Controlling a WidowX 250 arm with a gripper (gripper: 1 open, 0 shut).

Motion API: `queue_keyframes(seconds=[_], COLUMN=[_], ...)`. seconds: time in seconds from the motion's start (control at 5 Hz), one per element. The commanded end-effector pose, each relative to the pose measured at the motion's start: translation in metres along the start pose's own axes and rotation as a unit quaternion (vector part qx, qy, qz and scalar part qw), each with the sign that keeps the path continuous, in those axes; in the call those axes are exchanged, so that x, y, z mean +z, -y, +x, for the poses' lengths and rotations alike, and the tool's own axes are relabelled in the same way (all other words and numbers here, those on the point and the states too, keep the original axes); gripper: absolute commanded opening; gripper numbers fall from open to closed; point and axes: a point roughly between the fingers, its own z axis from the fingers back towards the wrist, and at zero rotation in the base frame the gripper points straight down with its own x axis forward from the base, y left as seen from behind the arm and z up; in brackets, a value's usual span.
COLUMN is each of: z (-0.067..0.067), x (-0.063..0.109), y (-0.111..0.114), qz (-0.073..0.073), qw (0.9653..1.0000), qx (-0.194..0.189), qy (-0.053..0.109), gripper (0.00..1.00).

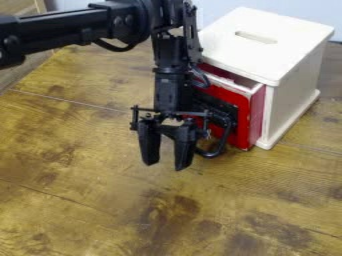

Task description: Close the drawer

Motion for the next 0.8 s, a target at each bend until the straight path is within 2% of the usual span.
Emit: queue_keyframes(seconds=[0.0, 0.2, 0.4, 0.6], z=[-0.012, -0.009, -0.01, -0.013], x=[0.029, 0.031, 0.031, 0.033], y=[0.022, 0.03, 0.037, 0.045], qz=[0.016, 0.016, 0.013, 0.011], qw=[0.9979, 0.9983, 0.9985, 0.9989], qx=[-0.042, -0.038, -0.035, -0.028], qy=[0.046, 0.041, 0.04, 0.037], gripper=[1.0, 1.0, 0.0, 1.0])
